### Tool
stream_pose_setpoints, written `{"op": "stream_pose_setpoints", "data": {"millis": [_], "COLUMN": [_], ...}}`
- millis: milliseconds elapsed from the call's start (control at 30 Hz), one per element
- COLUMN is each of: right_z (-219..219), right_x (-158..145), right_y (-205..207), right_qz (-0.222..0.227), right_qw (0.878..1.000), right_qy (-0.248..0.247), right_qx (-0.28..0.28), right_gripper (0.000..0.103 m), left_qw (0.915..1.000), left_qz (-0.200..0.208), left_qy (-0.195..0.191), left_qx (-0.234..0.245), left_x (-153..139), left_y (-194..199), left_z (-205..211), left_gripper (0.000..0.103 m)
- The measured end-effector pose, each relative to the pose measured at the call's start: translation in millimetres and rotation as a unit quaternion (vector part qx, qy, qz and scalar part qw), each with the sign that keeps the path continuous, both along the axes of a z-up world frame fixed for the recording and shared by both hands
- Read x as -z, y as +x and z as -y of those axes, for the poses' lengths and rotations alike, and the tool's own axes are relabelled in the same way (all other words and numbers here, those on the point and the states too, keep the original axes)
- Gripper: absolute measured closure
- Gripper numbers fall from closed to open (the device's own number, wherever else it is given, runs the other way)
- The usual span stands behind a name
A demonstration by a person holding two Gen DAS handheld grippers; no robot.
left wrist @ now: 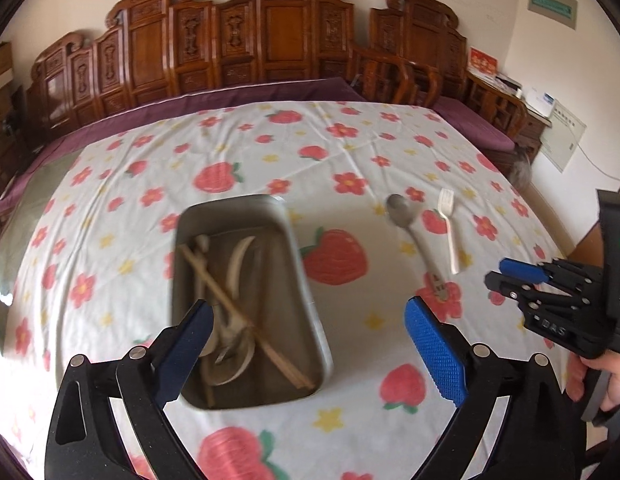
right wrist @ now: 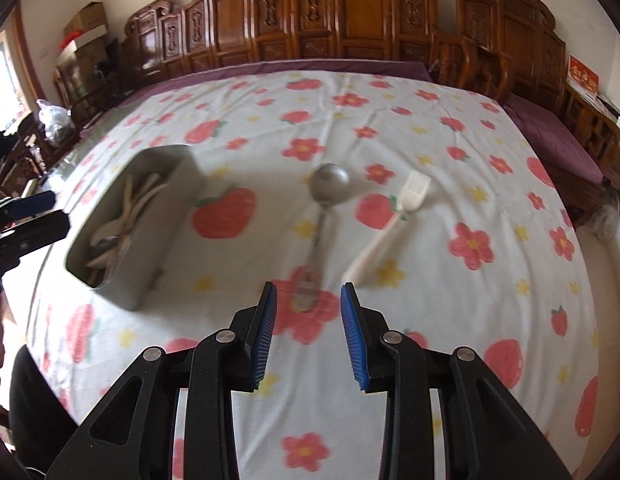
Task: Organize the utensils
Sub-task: 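Reach the right tool to the cream plastic fork and grasp it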
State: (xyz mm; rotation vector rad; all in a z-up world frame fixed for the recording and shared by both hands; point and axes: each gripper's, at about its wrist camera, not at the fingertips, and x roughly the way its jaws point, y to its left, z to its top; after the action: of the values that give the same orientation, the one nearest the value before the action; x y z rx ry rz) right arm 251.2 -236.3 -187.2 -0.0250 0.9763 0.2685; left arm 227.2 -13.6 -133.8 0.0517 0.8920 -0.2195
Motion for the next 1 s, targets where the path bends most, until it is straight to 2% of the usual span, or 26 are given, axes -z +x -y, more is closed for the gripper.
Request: {"op": "stream_pose_setpoints", "data": {"millis": [400,533,633,733,800,867,933,1000], "right_z": [26.7,33.3,32.0,27.2,23.4,23.9,30.7,38.0], "right_x": [43.5,53.8,58.2,60.5,61.1,60.7,60.2,59.1], "right_y": [82.5,102.7,112.9,118.8,118.8,115.2,111.2,101.9], "right_qz": [-0.044,-0.062,-0.065,-0.063,-0.06,-0.058,-0.066,-0.07], "right_qw": [0.998,0.997,0.996,0.996,0.996,0.996,0.995,0.994], "right_qy": [-0.018,0.016,0.011,-0.018,-0.043,-0.066,-0.065,-0.072], "right_qx": [0.033,0.046,0.053,0.053,0.043,0.036,0.038,0.033], "right_gripper": [0.068,0.068,0.068,0.069,0.073,0.088,0.094,0.095], "left_qw": [0.9997,0.9994,0.9992,0.9989,0.9987,0.9984,0.9982,0.9978], "left_qz": [-0.016,-0.023,-0.026,-0.029,-0.03,-0.033,-0.035,-0.041], "left_qy": [0.005,0.01,0.013,0.017,0.021,0.024,0.026,0.027], "left_qx": [0.019,0.023,0.027,0.032,0.035,0.039,0.042,0.045], "left_x": [16.3,21.1,22.4,25.7,27.8,30.4,33.4,38.2], "left_y": [19.0,21.4,19.8,18.4,18.1,19.5,22.8,28.3], "left_z": [37.2,44.3,49.1,54.1,58.4,64.1,68.9,77.3], "left_gripper": [0.01,0.01,0.01,0.01,0.01,0.01,0.01,0.01]}}
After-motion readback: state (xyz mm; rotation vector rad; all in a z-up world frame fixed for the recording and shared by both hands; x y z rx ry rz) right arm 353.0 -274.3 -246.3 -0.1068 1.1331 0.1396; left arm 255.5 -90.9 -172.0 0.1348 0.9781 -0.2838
